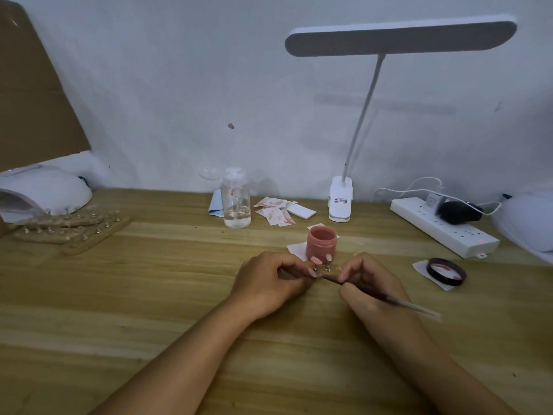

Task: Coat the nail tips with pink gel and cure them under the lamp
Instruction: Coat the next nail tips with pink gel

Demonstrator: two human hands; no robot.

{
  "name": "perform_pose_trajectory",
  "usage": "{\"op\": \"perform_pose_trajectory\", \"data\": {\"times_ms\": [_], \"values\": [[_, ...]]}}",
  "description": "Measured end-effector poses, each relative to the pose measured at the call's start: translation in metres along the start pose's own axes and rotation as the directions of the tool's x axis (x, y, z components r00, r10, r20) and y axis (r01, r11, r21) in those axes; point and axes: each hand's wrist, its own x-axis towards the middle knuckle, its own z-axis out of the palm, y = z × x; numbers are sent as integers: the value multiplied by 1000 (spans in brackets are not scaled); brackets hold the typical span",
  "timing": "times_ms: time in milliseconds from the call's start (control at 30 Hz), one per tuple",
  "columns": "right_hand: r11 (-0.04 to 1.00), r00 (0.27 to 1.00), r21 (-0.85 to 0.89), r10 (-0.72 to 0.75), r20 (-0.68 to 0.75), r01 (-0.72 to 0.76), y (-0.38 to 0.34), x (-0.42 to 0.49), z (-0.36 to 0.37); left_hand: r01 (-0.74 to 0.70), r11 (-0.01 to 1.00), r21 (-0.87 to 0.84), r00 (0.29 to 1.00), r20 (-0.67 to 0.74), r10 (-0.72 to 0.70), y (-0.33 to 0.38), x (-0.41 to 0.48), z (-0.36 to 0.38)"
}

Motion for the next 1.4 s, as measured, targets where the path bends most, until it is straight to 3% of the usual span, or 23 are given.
{"op": "perform_pose_trajectory", "data": {"times_ms": [833, 1400], "values": [[997, 999, -75, -2, -50, -2, -1, -1, 1, -5, 1000, -3, 1000, -8, 5, 1, 1, 1], [1000, 999, -17, 1, 41, 0, -1, -1, 1, 6, 1000, 13, 1000, -4, -6, 0, 3, 1]]}}
